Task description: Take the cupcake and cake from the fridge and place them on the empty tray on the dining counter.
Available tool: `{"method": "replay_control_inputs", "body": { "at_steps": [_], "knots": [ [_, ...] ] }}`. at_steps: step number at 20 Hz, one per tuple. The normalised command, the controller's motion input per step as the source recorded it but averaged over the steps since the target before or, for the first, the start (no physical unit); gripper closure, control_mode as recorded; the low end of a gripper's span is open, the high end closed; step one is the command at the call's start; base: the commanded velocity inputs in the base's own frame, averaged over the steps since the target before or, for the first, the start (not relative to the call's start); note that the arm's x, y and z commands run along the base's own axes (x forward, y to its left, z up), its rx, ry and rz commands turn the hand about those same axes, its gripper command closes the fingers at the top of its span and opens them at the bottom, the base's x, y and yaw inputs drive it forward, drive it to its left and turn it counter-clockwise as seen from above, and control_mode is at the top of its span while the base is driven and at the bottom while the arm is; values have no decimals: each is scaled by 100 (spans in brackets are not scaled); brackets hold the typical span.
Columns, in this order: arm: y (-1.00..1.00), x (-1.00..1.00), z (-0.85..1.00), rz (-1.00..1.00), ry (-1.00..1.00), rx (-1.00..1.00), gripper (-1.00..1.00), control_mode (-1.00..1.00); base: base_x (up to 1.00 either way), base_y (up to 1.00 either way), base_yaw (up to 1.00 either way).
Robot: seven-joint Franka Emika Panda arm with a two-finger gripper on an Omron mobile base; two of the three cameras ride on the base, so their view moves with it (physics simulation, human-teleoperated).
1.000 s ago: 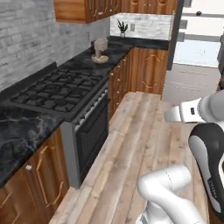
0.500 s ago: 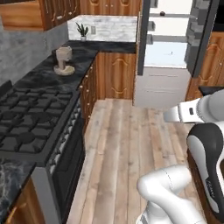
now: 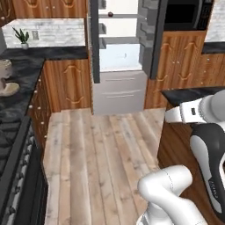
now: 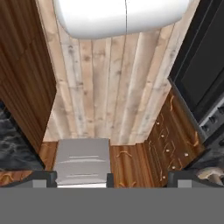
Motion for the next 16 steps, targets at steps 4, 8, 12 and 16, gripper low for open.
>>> {"method": "replay_control_inputs", "body": {
  "at_steps": [4, 8, 12, 16],
  "knots": [
    [0, 0, 0, 0, 0, 0, -100, 100, 86, 20, -35],
    [0, 0, 0, 0, 0, 0, -100, 100, 100, 3, -23],
    [0, 0, 0, 0, 0, 0, -100, 100, 100, 38, -5],
    [0, 0, 0, 0, 0, 0, -100, 100, 100, 24, -2]
  ]
}}
